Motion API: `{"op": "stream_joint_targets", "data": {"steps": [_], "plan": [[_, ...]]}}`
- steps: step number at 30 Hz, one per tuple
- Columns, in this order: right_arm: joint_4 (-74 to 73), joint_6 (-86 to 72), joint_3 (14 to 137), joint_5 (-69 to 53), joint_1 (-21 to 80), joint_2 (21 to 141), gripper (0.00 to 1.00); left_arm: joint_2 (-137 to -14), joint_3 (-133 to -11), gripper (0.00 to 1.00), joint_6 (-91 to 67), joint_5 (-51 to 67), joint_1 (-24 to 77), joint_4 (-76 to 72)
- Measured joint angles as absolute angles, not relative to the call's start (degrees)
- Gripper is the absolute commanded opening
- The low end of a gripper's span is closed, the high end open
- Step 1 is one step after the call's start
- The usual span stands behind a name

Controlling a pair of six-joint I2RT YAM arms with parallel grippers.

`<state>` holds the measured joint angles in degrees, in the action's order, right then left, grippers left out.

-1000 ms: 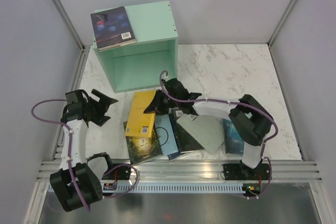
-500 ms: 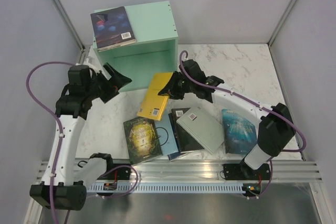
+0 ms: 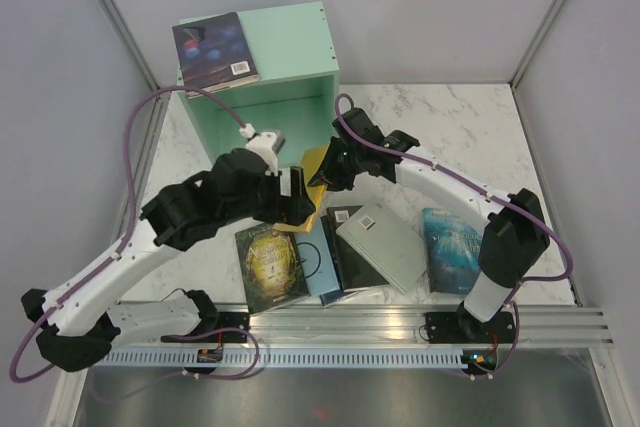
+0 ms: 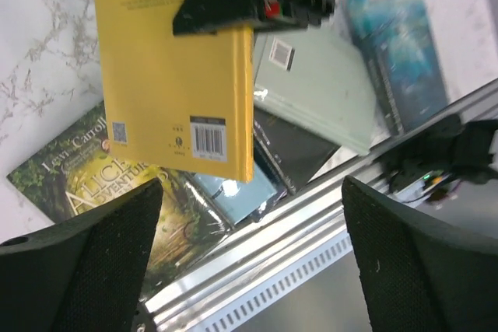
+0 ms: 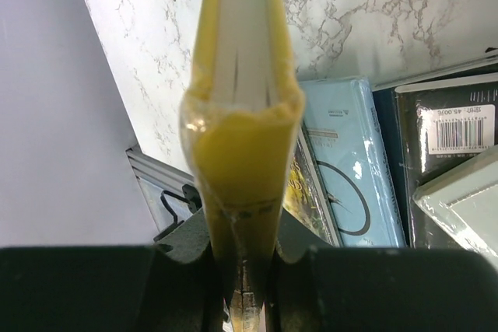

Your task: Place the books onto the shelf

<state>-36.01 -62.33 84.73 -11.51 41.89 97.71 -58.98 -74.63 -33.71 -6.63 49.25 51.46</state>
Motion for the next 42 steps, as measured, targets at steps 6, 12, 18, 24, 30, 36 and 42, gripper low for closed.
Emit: {"op": "stream_joint_targets", "data": {"steps": [6,12,18,24,30,36,42], "plan": [[-38.3,-62.37,86.54,-11.6,41.89,98.65,0.0,-67.66,-74.74,1.0,-33.82,-18.57,63.2,55.72],[-39.79,-62.67,87.33,-11.7,41.89,98.65,0.0,-78.15,-76.38,1.0,-34.41,-27.14,64.84,60.03],[-40.29,-63.11,87.46,-12.03,41.89,98.63,0.0,-85.03,-77.45,0.91,-36.84,-35.09,65.78,64.66],[-40.97,-63.48,87.48,-13.15,41.89,98.48,0.0,-88.58,-82.24,0.66,-36.97,-40.45,67.18,66.32],[-41.41,-63.99,87.68,-14.46,41.19,98.48,0.0,-91.39,-83.83,0.46,-37.28,-42.63,67.92,66.85],[-42.39,-64.93,88.4,-14.11,41.04,98.48,0.0,-92.66,-83.83,0.02,-35.73,-44.6,68.42,67.85],[-43.0,-65.76,88.44,-13.74,40.34,98.32,0.0,-93.3,-83.79,0.02,-34.3,-46.17,68.77,67.55]]}}
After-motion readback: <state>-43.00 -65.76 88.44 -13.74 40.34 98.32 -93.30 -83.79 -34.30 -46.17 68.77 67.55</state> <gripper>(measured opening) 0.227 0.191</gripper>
